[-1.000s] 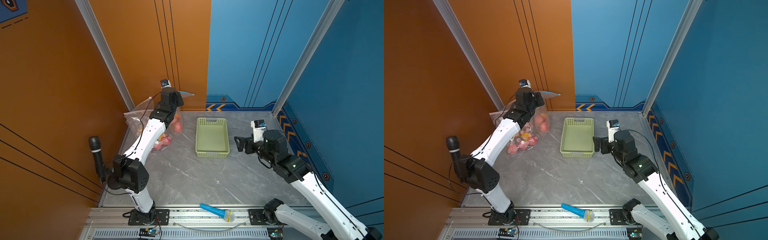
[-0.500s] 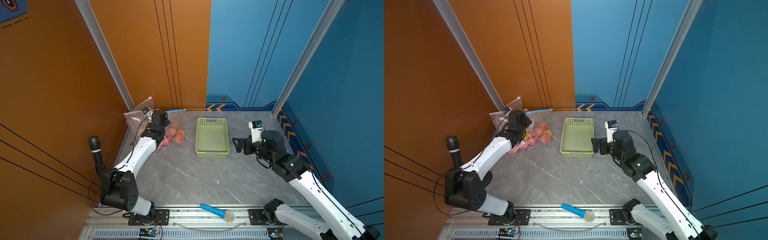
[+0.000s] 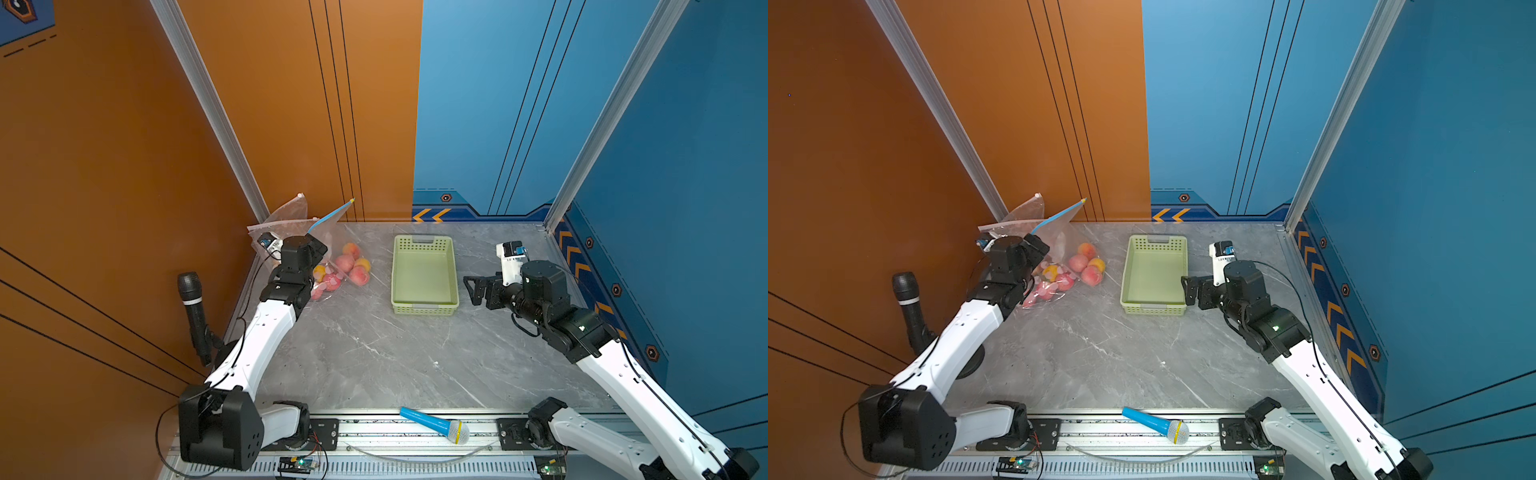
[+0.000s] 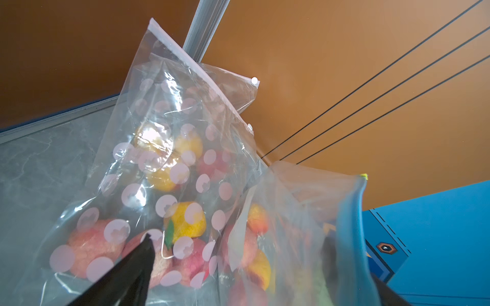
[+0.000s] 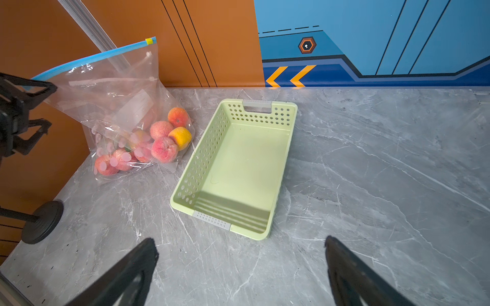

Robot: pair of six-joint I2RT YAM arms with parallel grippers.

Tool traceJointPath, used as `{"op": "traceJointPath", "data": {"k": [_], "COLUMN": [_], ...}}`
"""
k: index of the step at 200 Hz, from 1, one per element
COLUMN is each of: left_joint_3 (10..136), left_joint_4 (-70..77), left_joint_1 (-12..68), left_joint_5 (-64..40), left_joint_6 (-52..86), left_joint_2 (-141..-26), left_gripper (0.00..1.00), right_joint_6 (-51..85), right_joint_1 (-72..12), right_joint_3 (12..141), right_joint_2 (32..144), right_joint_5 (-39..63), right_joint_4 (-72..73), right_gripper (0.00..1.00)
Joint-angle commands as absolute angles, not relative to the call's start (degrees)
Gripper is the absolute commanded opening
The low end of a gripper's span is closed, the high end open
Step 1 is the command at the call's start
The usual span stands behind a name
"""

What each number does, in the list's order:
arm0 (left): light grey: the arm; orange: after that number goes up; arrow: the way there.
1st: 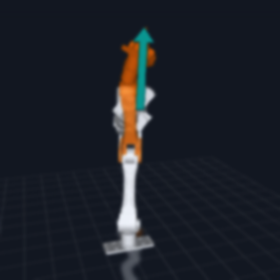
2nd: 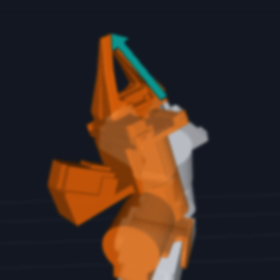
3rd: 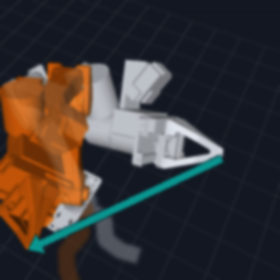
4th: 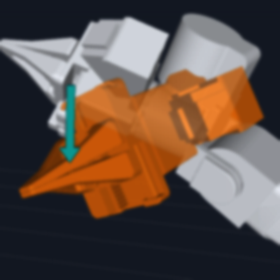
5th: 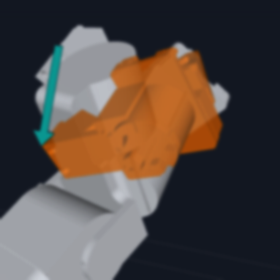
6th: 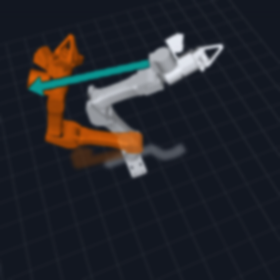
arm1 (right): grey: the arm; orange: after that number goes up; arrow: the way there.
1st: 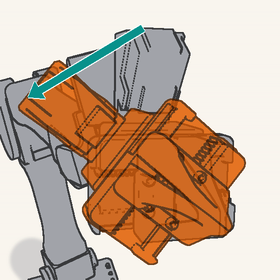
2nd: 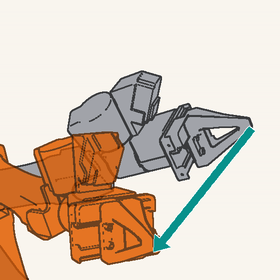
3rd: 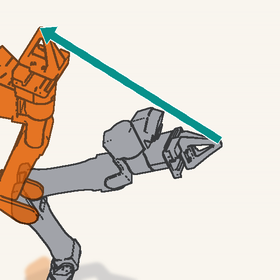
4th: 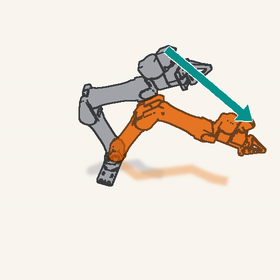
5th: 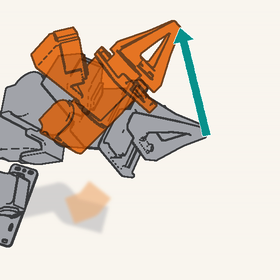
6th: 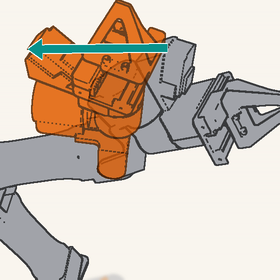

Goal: Place the peach in a zip-top bag and seal the zipper
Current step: Place the zipper food storage bag at the center of the board, then reset both arms

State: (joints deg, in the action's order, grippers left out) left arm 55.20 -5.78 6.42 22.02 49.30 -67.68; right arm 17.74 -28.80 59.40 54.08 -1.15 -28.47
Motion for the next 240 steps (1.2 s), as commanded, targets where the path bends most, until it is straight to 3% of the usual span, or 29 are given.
{"op": "traceJointPath", "data": {"k": [1,64,104,166,240], "left_joint_3": [51.1,35.0,25.8,11.3,7.2], "left_joint_4": [-8.9,-20.2,-13.7,18.3,40.8], "left_joint_1": [6.3,6.2,6.2,6.5,6.0], "left_joint_5": [24.5,32.3,33.8,24.5,18.1], "left_joint_6": [48.1,42.9,27.2,10.0,-0.8], "left_joint_2": [-59.3,-28.9,-20.9,-26.4,-47.5], "left_gripper": [0.98,0.98,0.98,0.98,0.98], "right_joint_6": [18.3,15.7,12.1,5.9,5.2], "right_joint_1": [-28.3,-27.4,-26.4,-19.0,-7.7], "right_joint_3": [60.3,55.3,48.6,31.7,20.1], "right_joint_2": [53.3,48.1,44.3,39.8,42.9], "right_joint_5": [-5.5,-20.1,-28.4,-25.1,-17.8], "right_joint_4": [-31.4,-33.4,-28.6,-7.0,13.2], "right_gripper": [1.00,1.00,1.00,1.00,1.00]}}
